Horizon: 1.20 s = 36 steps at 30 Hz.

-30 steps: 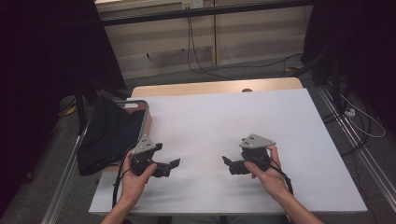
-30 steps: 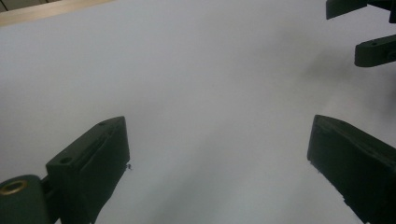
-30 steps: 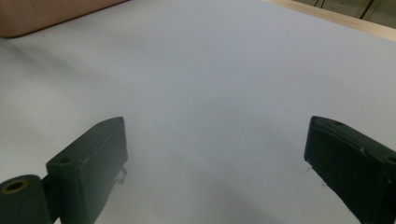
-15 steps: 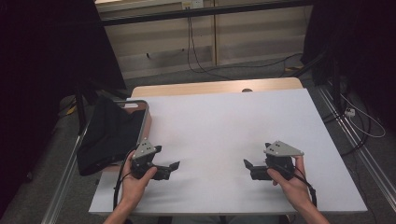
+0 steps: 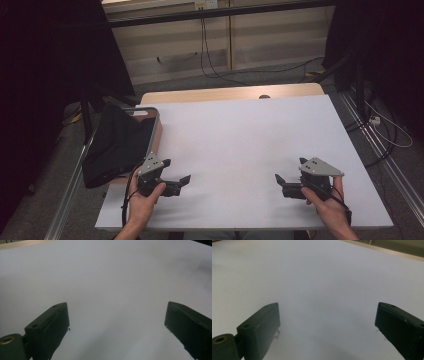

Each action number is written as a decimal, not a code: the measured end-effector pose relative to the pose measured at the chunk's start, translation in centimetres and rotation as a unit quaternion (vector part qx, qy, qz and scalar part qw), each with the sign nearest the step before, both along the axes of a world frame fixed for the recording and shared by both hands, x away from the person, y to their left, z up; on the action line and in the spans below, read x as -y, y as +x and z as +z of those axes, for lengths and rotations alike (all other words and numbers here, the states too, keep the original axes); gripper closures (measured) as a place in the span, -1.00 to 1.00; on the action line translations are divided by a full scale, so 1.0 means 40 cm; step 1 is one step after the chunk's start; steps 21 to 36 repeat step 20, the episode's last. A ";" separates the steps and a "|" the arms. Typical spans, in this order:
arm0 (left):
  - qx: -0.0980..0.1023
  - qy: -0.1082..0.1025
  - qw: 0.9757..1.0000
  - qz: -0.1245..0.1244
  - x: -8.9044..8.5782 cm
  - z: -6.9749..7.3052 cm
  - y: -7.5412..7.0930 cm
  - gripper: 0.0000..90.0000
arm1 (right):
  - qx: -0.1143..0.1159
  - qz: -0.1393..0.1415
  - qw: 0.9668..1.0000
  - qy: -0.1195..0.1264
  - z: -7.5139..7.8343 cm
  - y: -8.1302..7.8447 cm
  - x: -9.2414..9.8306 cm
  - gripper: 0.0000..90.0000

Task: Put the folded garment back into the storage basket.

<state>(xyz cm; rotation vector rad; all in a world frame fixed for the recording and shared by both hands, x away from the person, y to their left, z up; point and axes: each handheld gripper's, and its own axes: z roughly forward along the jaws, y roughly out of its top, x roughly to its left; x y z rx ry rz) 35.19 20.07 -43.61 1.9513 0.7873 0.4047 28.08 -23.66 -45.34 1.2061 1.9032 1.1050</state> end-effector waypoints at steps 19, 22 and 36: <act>-0.006 0.009 1.000 -0.005 -0.007 -0.019 -0.005 -0.88 | 0.001 -0.009 1.000 0.014 -0.009 -0.017 0.029 -0.87; -0.006 0.009 1.000 -0.005 -0.006 -0.020 -0.005 -0.88 | 0.000 -0.010 1.000 0.016 -0.010 -0.016 0.030 -0.87; -0.006 0.009 1.000 -0.005 -0.006 -0.020 -0.005 -0.88 | 0.000 -0.010 1.000 0.016 -0.010 -0.016 0.030 -0.87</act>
